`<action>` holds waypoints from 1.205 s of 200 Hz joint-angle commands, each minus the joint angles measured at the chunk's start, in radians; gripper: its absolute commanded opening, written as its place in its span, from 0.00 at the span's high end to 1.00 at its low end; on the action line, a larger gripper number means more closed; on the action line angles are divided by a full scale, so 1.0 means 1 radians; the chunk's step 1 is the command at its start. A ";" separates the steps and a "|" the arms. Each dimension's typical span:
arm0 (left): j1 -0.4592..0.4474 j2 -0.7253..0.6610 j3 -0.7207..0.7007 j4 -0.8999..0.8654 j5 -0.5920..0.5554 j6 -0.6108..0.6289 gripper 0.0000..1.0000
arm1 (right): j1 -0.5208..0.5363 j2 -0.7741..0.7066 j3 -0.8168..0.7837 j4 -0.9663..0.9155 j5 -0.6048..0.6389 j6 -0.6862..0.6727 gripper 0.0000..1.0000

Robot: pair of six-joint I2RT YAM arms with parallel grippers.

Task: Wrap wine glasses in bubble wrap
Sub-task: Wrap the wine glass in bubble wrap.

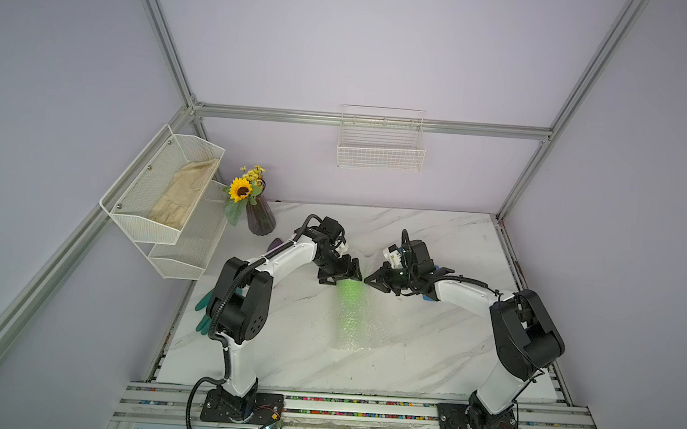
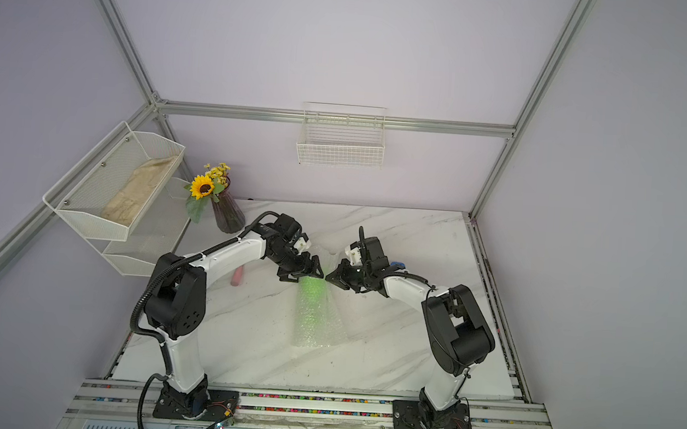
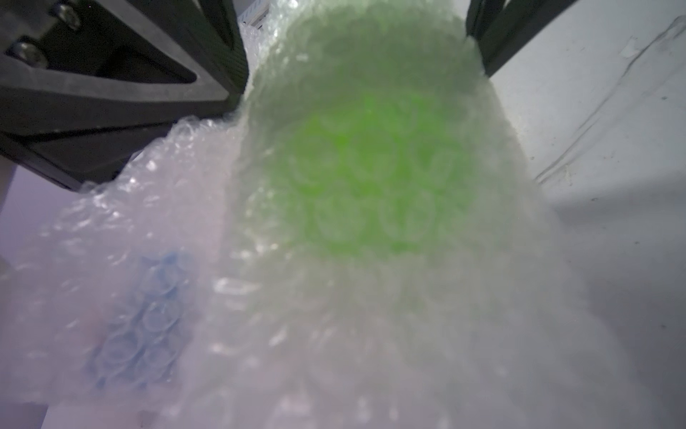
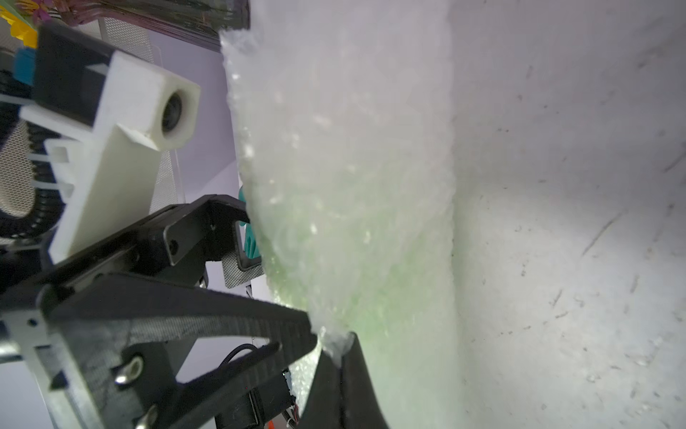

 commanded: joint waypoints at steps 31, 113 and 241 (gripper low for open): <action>0.003 -0.066 0.000 -0.005 -0.014 0.014 0.09 | 0.008 0.007 0.040 -0.027 0.015 -0.016 1.00; 0.003 -0.129 -0.062 -0.058 -0.139 0.009 0.18 | 0.009 0.030 0.078 -0.055 0.012 -0.032 1.00; 0.017 -0.107 -0.069 0.024 -0.067 -0.004 0.38 | 0.050 0.036 0.164 -0.246 0.217 -0.099 1.00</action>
